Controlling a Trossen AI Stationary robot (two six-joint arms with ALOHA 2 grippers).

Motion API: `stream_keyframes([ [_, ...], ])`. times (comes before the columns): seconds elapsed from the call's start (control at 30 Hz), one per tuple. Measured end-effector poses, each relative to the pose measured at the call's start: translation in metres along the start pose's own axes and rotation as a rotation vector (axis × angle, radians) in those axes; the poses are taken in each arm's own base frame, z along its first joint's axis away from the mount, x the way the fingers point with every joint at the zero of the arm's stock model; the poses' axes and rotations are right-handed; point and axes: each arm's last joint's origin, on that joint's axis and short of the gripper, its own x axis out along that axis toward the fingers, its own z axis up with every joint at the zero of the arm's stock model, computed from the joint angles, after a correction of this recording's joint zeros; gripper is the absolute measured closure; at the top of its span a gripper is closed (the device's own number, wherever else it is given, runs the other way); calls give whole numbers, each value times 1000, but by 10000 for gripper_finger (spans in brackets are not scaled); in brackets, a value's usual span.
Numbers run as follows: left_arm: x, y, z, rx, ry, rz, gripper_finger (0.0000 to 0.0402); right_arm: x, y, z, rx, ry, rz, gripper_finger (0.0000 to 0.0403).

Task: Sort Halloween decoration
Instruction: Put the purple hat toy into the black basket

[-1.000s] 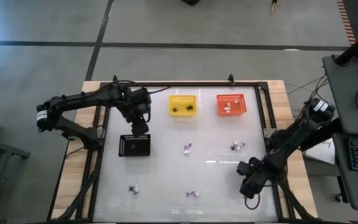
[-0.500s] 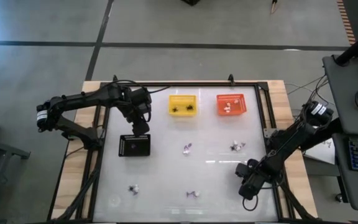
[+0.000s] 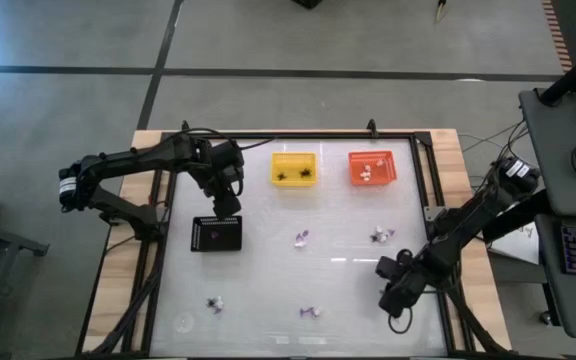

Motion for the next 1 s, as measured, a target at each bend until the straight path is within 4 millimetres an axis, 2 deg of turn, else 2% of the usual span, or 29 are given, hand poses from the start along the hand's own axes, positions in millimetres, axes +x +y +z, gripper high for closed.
stream_keyframes([
  [0.2, 0, 0, 0, 36, 1, -3, 327, -10, 3, 33, -10, -144, 16, 394],
  [0.43, 0, 0, 0, 65, 1, -3, 327, -20, 2, 86, -89, -302, 96, 394],
  [0.6, 2, 1, -1, 97, 10, 0, 327, -29, -6, 121, -72, -402, 172, 394],
  [0.8, 18, 9, -17, 105, 62, 39, 327, -38, -16, 155, 17, -542, 240, 394],
  [1.0, 31, 18, -38, 94, 49, 35, 327, -38, -18, 183, 79, -661, 362, 394],
])
